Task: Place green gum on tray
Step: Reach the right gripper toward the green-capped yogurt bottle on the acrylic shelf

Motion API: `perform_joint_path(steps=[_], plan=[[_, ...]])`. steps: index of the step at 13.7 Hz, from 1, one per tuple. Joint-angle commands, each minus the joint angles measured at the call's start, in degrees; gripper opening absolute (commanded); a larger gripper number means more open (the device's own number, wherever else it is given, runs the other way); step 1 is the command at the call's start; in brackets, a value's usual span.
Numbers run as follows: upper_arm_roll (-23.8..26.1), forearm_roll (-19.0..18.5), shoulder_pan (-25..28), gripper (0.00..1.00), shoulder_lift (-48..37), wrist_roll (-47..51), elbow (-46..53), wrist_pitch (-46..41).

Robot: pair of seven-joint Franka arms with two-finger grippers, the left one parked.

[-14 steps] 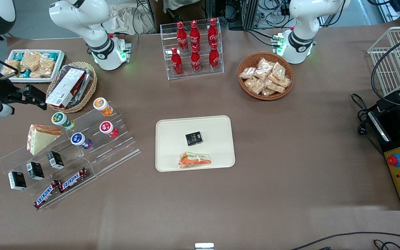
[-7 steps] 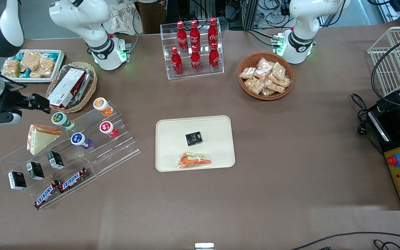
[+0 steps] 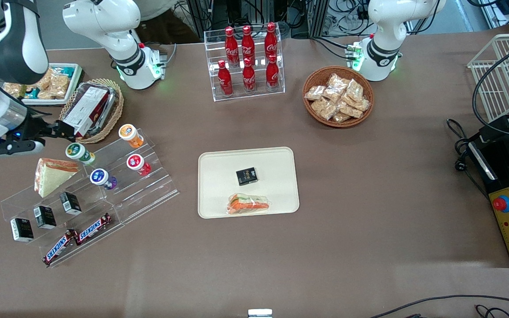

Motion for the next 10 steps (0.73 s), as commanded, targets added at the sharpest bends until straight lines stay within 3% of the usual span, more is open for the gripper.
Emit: perform_joint_path(steps=[1,4,8,9,10], plan=[[-0.4,1.4,0.2,1.00,-2.5,-0.8,-7.0,6.9],[-0.4,1.4,0.2,1.00,-1.9,-0.8,-10.9,12.7],[-0.8,1.4,0.0,1.00,-0.5,-0.8,-11.4,14.1],[-0.9,1.4,-0.1,0.98,-0.2,-0.9,-11.4,14.4],[-1.5,1.4,0.0,0.88,0.1,-0.8,-11.4,14.5]])
